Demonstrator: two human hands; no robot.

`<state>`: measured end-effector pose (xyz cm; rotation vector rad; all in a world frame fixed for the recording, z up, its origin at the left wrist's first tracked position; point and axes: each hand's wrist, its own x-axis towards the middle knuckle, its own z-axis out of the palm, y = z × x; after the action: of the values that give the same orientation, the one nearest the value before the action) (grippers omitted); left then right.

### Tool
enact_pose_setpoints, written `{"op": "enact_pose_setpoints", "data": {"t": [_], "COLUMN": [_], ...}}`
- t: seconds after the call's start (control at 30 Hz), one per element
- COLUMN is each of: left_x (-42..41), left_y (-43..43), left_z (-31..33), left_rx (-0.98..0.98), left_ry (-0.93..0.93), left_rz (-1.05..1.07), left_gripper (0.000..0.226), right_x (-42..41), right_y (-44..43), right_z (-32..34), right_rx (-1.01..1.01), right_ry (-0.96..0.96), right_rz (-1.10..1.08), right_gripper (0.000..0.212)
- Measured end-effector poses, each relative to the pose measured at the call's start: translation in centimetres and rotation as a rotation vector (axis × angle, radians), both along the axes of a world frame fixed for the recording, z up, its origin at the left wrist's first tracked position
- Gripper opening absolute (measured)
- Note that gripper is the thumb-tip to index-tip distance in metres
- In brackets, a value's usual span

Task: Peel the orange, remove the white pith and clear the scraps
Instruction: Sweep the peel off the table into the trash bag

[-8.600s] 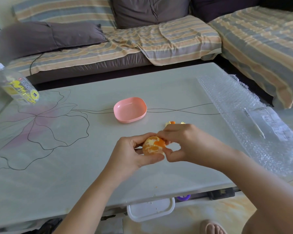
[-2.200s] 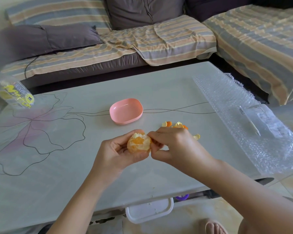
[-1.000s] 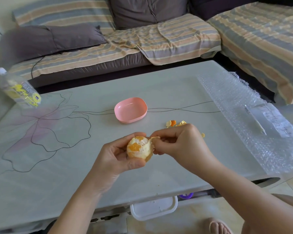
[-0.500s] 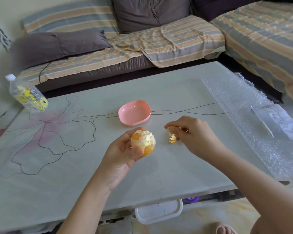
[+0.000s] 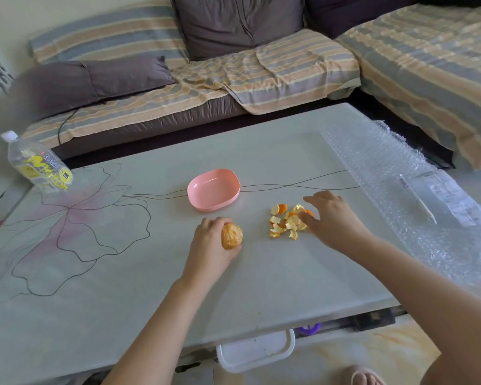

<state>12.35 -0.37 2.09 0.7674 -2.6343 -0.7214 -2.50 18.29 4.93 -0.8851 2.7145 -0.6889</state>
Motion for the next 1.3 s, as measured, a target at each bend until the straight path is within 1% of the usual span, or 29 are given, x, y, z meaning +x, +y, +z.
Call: {"op": "enact_pose_setpoints", "data": {"t": [0.07,0.17,0.3,0.47,0.57,0.7,0.9,1.03,1.13,1.23,1.27,1.3], "left_x": [-0.5,-0.7,-0.7,-0.7,-0.7,-0.6,-0.7,-0.6,0.2,1.9,2.5,3.3], "left_y": [-0.1,-0.1,-0.1,0.1,0.2,0.2,0.2,0.2,1.0,2.3,2.7,3.2], "left_z": [-0.4,-1.2,-1.9,-1.9,-1.9,-1.9,-1.9,-1.8,-1.3,-1.3,-1.3,-1.2], "left_rx": [0.001,0.013,0.023,0.034,0.033,0.048,0.083,0.051,-0.001,-0.039,-0.021,0.048], "left_ry": [-0.016,-0.025,-0.009,-0.021,-0.037,-0.045,-0.049,-0.034,0.069,0.241,0.287,0.310], "left_rz": [-0.023,-0.037,-0.030,-0.042,-0.038,-0.027,-0.002,-0.001,0.029,0.010,-0.002,0.009], "left_gripper": [0.048,0.050,0.058,0.067,0.069,0.071,0.075,0.082,0.079,0.065,0.059,0.051], "right_x": [0.1,0.0,-0.1,0.8,0.9,0.8,1.0,0.9,0.5,-0.1,-0.3,-0.4], "right_y": [0.3,0.8,0.9,0.3,0.1,0.1,-0.6,-1.8,-2.8,-3.7,-4.1,-4.5], "right_z": [-0.2,-0.4,-0.2,-0.1,-0.6,-1.2,-3.3,-4.4,-5.2,-5.9,-6.0,-6.1], "right_rx": [0.089,0.115,0.149,0.173,0.135,0.189,0.175,0.136,0.099,0.086,0.080,0.077], "right_ry": [-0.047,-0.096,-0.165,-0.149,-0.172,-0.142,-0.132,-0.100,-0.085,-0.053,-0.036,-0.019], "right_rz": [-0.012,-0.038,-0.063,0.013,0.022,0.020,-0.011,-0.066,-0.101,-0.095,-0.094,-0.089], "right_gripper": [0.058,0.070,0.076,0.075,0.083,0.096,0.108,0.106,0.097,0.085,0.081,0.078]}}
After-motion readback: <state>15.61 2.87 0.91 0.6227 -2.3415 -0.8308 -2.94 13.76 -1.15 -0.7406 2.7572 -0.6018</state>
